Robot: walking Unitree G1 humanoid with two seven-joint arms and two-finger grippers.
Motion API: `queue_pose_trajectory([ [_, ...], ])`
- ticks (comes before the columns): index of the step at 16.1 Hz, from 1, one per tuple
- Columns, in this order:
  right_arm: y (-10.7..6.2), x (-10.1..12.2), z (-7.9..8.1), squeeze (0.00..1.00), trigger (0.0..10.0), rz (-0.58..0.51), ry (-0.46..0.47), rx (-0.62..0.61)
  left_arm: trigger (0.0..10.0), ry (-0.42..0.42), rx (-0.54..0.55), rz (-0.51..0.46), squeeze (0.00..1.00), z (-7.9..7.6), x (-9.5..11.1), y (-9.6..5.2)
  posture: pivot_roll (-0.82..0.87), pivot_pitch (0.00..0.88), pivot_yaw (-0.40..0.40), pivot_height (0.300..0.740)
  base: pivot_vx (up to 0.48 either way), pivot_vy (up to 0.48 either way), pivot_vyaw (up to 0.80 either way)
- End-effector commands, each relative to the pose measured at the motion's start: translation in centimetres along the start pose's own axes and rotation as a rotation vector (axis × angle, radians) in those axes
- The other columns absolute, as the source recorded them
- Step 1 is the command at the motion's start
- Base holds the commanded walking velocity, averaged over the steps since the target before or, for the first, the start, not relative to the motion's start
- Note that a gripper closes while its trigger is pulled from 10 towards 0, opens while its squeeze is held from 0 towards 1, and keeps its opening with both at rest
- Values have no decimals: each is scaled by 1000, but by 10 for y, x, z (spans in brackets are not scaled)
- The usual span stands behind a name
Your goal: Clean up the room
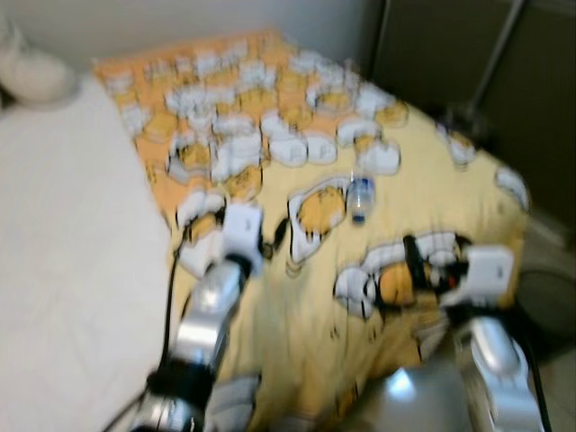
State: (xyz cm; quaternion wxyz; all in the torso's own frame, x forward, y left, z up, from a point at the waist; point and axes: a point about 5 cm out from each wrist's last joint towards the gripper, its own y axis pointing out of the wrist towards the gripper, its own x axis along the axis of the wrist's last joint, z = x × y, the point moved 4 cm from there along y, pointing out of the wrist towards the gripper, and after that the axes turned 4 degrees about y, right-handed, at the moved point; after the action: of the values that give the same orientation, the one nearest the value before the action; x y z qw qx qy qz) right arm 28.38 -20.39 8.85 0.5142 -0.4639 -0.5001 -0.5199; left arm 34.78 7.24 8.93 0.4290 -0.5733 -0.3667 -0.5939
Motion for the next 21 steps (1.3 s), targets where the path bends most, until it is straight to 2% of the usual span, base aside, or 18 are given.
queue_pose_trajectory([
  [1, 1, 4, -4, 0, 10000, -6, -18, -3, 10000, -5, -24, -10, 8, -6, 3, 2, -126, 0, 35, 723, 304, -368, 731],
  [5, 3, 2, 0, 0, 10000, 4, -8, 8, 10000, -21, -39, -15, 0, -10, 1, -3, -97, 0, 8, 723, 300, -370, 734],
  [9, 9, -1, 11, 0, 10000, 22, -3, 55, 10000, 0, -26, -2, 0, -3, -3, -9, -63, 0, -2, 723, 279, -386, 0],
  [15, 20, -2, 27, 0, 10000, 4, 19, 81, 10000, 21, -32, -38, 0, 10, 7, -13, -17, 0, 21, 723, 0, -358, 0],
  [21, 19, -8, 35, 0, 10000, 16, 26, 106, 10000, 42, -58, -32, 0, 9, 7, -18, -1, 0, 18, 723, 248, -309, 0],
])
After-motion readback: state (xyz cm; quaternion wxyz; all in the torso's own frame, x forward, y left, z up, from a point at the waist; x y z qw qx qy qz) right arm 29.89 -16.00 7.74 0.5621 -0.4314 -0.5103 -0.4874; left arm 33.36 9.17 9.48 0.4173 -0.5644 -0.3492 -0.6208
